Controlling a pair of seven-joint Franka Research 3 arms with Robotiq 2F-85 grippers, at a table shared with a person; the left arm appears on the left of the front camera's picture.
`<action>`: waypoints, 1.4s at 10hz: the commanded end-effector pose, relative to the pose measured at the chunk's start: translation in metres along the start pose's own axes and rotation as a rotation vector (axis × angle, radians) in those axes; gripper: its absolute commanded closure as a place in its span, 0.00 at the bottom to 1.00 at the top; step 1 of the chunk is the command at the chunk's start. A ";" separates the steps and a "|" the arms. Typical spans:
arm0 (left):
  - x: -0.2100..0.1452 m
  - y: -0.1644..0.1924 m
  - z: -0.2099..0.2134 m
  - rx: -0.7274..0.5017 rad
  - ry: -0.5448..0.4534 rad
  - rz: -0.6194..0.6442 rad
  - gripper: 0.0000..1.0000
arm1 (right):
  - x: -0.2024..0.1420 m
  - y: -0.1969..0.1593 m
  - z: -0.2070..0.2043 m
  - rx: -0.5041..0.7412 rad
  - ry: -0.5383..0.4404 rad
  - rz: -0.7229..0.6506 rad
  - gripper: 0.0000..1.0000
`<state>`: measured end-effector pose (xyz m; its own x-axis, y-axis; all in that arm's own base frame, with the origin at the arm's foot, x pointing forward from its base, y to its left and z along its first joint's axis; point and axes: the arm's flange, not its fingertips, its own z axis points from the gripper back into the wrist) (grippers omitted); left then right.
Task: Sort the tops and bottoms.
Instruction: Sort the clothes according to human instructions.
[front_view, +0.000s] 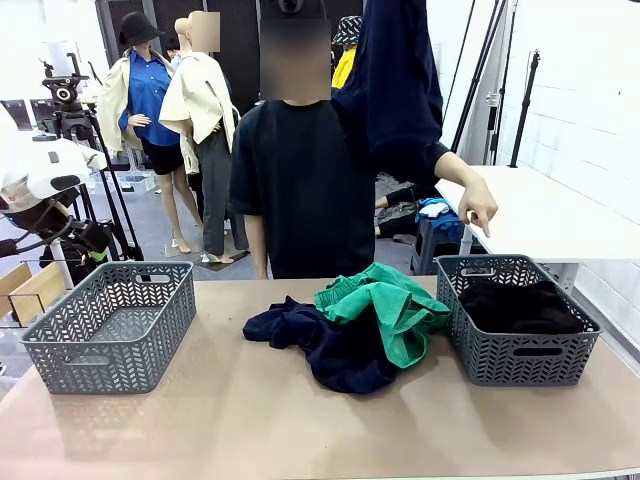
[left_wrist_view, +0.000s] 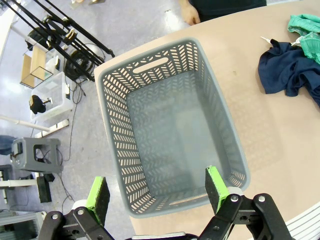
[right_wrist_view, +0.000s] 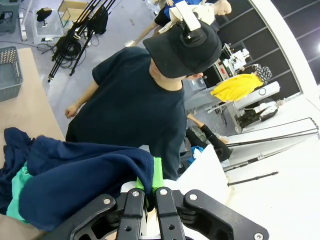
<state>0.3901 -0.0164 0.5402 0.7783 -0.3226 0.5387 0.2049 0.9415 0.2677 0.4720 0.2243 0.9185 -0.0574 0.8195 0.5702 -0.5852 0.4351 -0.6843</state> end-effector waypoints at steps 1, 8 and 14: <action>0.001 0.000 0.000 0.004 -0.002 -0.002 0.00 | 0.001 0.000 0.001 -0.001 -0.001 0.002 1.00; 0.001 0.000 0.000 0.004 -0.002 -0.002 0.00 | -0.085 -0.007 0.008 -0.037 0.123 -0.032 1.00; 0.001 0.000 0.000 0.004 -0.002 -0.002 0.00 | -0.205 0.021 0.007 -0.106 0.350 -0.183 1.00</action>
<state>0.3902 -0.0164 0.5402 0.7784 -0.3226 0.5386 0.2051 0.9415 0.2676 0.4834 0.0606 0.8093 0.2958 0.8127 0.5020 -0.5180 0.5780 -0.6306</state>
